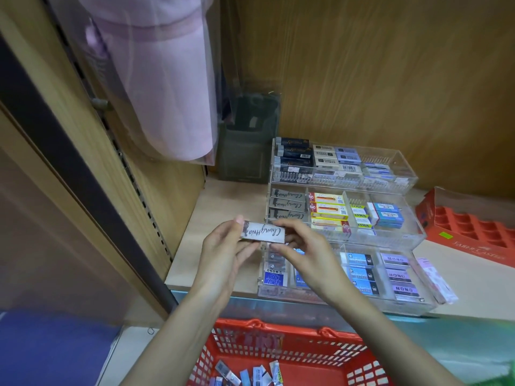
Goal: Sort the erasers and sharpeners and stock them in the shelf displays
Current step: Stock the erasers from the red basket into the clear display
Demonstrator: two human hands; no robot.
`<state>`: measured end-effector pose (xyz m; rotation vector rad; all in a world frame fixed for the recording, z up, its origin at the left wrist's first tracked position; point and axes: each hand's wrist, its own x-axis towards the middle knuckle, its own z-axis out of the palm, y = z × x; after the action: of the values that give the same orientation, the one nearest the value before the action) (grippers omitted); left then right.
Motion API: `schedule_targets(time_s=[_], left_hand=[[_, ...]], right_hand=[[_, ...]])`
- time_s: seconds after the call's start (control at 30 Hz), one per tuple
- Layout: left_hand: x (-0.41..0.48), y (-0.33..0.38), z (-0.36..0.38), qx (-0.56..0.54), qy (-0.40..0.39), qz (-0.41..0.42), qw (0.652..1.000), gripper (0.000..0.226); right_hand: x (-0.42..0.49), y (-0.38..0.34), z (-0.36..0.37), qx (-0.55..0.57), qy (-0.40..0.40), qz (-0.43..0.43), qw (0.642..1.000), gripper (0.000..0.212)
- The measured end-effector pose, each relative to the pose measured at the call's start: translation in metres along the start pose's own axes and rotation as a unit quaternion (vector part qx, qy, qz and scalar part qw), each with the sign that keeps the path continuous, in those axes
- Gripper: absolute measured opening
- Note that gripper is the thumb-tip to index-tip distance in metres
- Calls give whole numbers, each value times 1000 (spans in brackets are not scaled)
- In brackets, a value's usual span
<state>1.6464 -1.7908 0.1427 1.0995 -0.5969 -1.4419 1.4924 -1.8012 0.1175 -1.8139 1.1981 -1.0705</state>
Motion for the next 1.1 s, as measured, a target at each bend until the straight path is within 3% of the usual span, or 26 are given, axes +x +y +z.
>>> schedule_targets(time_s=[0.1,0.2,0.3,0.57,0.9,1.1], left_hand=[[-1,2,1,21,-3,-3,1000,33],[1,-4,-2,150,20,36,988,26],[3,-8,-1,186,18,33,982,20],[1,-11,4,206,-10,17,978,25],[1,-13,0,240,-27,15,970,23],[-11,-19,-14,263,-42,25,964,21]], right_hand=[[-3,0,-2,17,16,7,1000,43],[2,9,-8,-81,75,-34,993,29],[26,23,-22,-144,151,16,978,31],[80,30,-32,-343,142,76,925,29],[89,31,-32,-380,127,110,910,28],[45,31,-34,-331,177,25,927,25]])
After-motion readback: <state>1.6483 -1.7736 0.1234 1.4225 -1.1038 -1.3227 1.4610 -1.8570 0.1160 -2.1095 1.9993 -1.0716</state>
